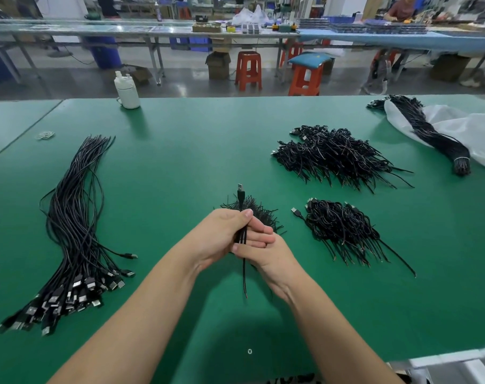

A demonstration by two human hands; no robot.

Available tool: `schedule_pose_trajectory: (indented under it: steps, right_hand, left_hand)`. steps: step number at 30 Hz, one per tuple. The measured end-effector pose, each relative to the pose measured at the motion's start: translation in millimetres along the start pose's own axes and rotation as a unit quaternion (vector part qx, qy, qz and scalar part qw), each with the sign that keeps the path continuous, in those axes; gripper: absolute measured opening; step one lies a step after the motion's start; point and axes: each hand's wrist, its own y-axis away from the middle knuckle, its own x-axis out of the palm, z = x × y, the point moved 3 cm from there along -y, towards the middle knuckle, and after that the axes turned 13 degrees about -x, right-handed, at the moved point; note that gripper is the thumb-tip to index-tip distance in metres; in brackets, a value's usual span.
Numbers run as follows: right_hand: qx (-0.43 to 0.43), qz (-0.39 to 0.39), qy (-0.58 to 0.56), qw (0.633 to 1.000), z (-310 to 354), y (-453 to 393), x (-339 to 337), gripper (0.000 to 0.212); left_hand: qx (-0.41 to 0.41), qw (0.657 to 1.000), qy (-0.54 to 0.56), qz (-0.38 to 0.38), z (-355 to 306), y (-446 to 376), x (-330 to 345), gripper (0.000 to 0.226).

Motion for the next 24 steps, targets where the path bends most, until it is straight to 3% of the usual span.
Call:
schedule_pose_trajectory:
  steps: [5,9,13,20,24]
  right_hand:
    - [0.004,-0.03,0.046,0.999,-3.7,1.5,-6.5,0.053]
    - [0.005,-0.003,0.045,0.999,-3.1,6.3,-11.2,0.029]
    - [0.004,0.006,0.062,0.998,-2.2,8.2,-12.9,0.033]
    - [0.033,-0.028,0.116,0.992,0.2,10.9,-20.6,0.035]
    - [0.051,-0.051,0.14,0.988,-4.5,10.0,-23.8,0.029]
  left_hand:
    - [-0.014,0.999,-0.015,0.034,2.5,1.9,1.1,0.039]
    - [-0.036,0.992,-0.076,0.098,-1.4,7.3,-2.6,0.037]
    - [-0.045,0.988,-0.108,0.105,0.8,6.0,-4.0,0.036]
    - [-0.027,0.995,-0.077,0.052,22.1,-5.7,-5.0,0.039]
    - [0.012,0.99,-0.116,-0.076,36.0,-16.4,-2.2,0.043]
